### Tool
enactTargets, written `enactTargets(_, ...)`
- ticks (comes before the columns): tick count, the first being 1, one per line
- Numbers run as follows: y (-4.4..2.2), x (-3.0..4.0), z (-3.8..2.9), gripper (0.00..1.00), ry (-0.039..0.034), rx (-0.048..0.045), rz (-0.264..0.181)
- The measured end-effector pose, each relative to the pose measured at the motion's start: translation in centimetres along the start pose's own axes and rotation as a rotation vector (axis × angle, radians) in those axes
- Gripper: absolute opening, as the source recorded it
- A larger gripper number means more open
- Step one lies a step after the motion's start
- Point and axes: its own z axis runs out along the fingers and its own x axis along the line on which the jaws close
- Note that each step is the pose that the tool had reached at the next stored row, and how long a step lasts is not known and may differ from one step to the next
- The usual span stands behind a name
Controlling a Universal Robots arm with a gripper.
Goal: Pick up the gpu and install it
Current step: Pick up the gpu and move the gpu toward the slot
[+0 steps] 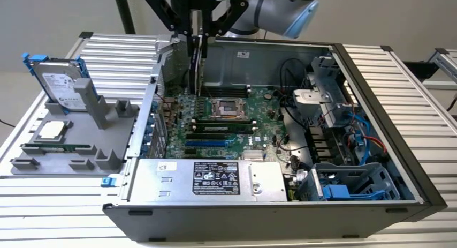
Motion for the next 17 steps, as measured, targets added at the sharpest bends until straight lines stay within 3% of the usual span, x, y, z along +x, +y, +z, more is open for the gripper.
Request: enactTargets(17,0.12,-1.81,-0.01,0.00,0.0025,0.0002,0.000)
